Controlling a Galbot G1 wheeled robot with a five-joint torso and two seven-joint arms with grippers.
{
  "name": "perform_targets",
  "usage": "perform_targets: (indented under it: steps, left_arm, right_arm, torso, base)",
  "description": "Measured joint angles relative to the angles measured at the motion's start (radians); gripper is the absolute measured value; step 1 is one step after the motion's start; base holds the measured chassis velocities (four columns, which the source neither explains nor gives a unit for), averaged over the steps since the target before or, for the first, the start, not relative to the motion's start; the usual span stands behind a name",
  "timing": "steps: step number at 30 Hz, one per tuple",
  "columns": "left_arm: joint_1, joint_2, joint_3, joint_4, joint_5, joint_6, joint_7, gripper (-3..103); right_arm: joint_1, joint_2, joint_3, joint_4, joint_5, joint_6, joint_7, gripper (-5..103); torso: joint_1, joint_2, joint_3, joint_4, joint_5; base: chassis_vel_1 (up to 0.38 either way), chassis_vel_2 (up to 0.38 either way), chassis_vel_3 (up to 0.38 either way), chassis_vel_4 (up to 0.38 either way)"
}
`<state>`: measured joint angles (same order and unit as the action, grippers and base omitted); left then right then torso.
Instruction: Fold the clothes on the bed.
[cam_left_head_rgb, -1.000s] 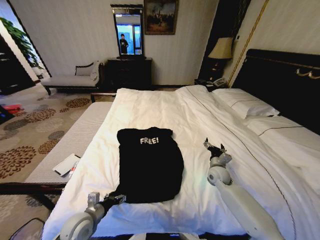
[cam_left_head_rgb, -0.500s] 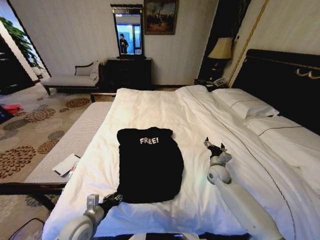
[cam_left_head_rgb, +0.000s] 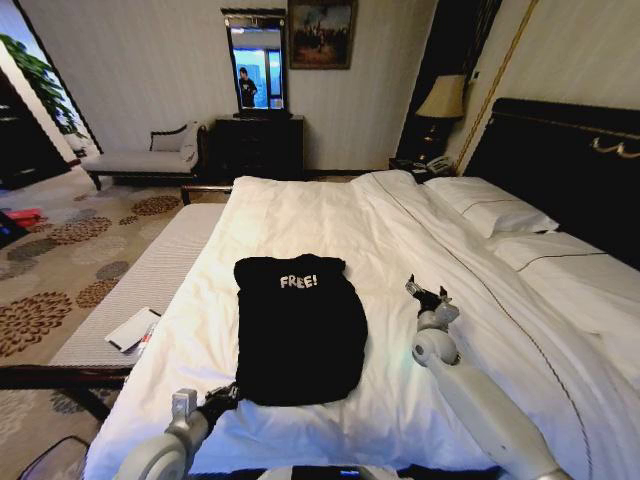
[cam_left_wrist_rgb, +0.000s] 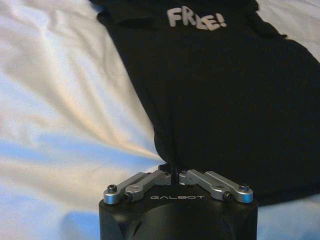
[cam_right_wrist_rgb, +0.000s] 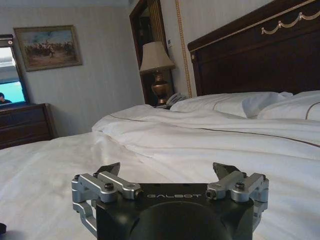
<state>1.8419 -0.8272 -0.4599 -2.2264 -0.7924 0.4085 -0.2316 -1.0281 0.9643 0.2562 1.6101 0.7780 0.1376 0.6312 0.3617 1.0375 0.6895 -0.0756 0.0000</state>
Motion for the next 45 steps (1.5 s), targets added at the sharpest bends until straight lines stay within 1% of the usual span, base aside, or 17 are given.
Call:
perform_targets:
  steps: [5, 11, 16, 19, 21, 23, 30, 32, 34, 35, 37, 38, 41, 42, 43, 44, 45]
  left_arm:
    - [0.035, 0.029, -0.005, -0.042, 0.012, 0.0, -0.003, 2]
    - [0.072, 0.053, 0.002, -0.088, 0.061, -0.006, -0.003, 2]
    - [0.097, 0.071, 0.007, -0.108, 0.079, -0.007, -0.003, 2]
    - [0.136, 0.101, 0.002, -0.126, 0.106, -0.006, -0.001, 2]
    - [0.141, 0.11, 0.0, -0.129, 0.108, -0.006, -0.001, 2]
    - [0.144, 0.118, -0.006, -0.13, 0.109, -0.006, -0.001, 2]
    - [0.11, 0.112, -0.014, -0.095, 0.106, -0.006, -0.017, 2]
    - [0.108, 0.111, -0.015, -0.093, 0.106, -0.006, -0.019, -1]
    - [0.106, 0.107, -0.024, -0.094, 0.107, -0.006, -0.026, 10]
    - [0.109, 0.107, -0.029, -0.097, 0.109, -0.006, -0.028, 10]
    - [0.12, 0.107, -0.049, -0.118, 0.127, -0.006, -0.038, 21]
    - [0.12, 0.107, -0.049, -0.118, 0.127, -0.006, -0.038, 21]
    - [0.123, 0.095, -0.082, -0.167, 0.138, -0.006, -0.049, 37]
    - [0.123, 0.095, -0.082, -0.167, 0.138, -0.006, -0.049, 37]
    - [0.123, 0.088, -0.092, -0.183, 0.138, -0.005, -0.05, 42]
    - [0.121, 0.078, -0.105, -0.207, 0.134, -0.004, -0.051, 42]
    - [0.11, 0.061, -0.13, -0.249, 0.111, 0.001, -0.052, 53]
  right_arm:
    - [-0.012, 0.005, 0.008, -0.002, -0.004, 0.001, 0.001, 100]
    - [-0.017, 0.006, 0.008, -0.007, -0.01, -0.002, 0.031, 100]
    - [-0.029, 0.006, 0.013, -0.001, -0.014, -0.005, 0.04, 100]
    - [-0.043, 0.02, 0.028, -0.003, -0.024, -0.005, 0.04, 100]
    - [-0.049, 0.022, 0.033, -0.004, -0.027, -0.005, 0.04, 100]
    - [-0.053, 0.024, 0.038, -0.004, -0.031, -0.005, 0.039, 100]
    - [-0.039, 0.024, 0.027, -0.017, -0.034, -0.005, 0.037, 100]
    - [-0.038, 0.023, 0.025, -0.017, -0.034, -0.005, 0.036, 100]
    - [-0.035, 0.02, 0.018, -0.015, -0.024, -0.006, 0.035, 100]
    - [-0.035, 0.019, 0.017, -0.011, -0.017, -0.007, 0.035, 100]
    - [-0.042, 0.012, 0.012, 0.014, 0.018, -0.018, 0.036, 100]
    - [-0.042, 0.012, 0.012, 0.014, 0.018, -0.018, 0.036, 100]
    - [-0.055, 0.002, 0.007, 0.048, 0.043, -0.033, 0.038, 100]
    - [-0.055, 0.002, 0.007, 0.048, 0.043, -0.033, 0.038, 100]
    - [-0.056, -0.001, 0.005, 0.054, 0.046, -0.036, 0.039, 100]
    - [-0.056, -0.004, 0.002, 0.059, 0.05, -0.038, 0.039, 100]
    - [-0.053, -0.009, -0.001, 0.067, 0.06, -0.039, 0.039, 100]
  torso:
    - [0.0, 0.0, 0.0, 0.0, 0.0]
    - [0.0, 0.0, 0.0, 0.0003, 0.0]
    - [0.0, 0.0, 0.0, 0.0001, -0.0001]
    - [0.0, 0.0, 0.0, 0.0003, 0.0002]
    - [0.0, 0.0, 0.0, 0.0003, 0.0002]
    - [0.0, 0.0, 0.0, -0.0003, 0.0]
    - [0.0, 0.0, 0.0, 0.0002, -0.0001]
    - [0.0, 0.0, 0.0, 0.0002, -0.0001]
    - [0.0, 0.0, 0.0, 0.0003, -0.0002]
    - [0.0, 0.0, 0.0, 0.0001, 0.0]
    - [0.0, 0.0, 0.0, 0.0003, 0.0]
    - [0.0, 0.0, 0.0, 0.0003, 0.0]
    - [0.0, 0.0, 0.0, -0.0001, -0.0001]
    - [0.0, 0.0, 0.0, -0.0001, -0.0001]
    - [0.0, 0.0, 0.0, -0.0002, 0.0]
    - [0.0, 0.0, 0.0, 0.0002, 0.0]
    - [0.0, 0.0, 0.0, 0.0003, 0.0002]
  base:
    - [0.0, 0.0, 0.0, 0.0]
    - [0.0, 0.0, 0.0, 0.0]
    - [0.0, 0.0, 0.0, 0.0]
    - [0.0, 0.0, 0.0, 0.0]
    - [0.0, 0.0, 0.0, 0.0]
    - [0.0, 0.0, 0.0, 0.0]
    - [0.0, 0.0, 0.0, 0.0]
    - [0.0, 0.0, 0.0, 0.0]
    - [0.0, 0.0, 0.0, 0.0]
    - [0.0, 0.0, 0.0, 0.0]
    - [0.0, 0.0, 0.0, 0.0]
    - [0.0, 0.0, 0.0, 0.0]
    - [0.0, 0.0, 0.0, 0.0]
    - [0.0, 0.0, 0.0, 0.0]
    - [0.0, 0.0, 0.0, 0.0]
    - [0.0, 0.0, 0.0, 0.0]
    - [0.0, 0.0, 0.0, 0.0]
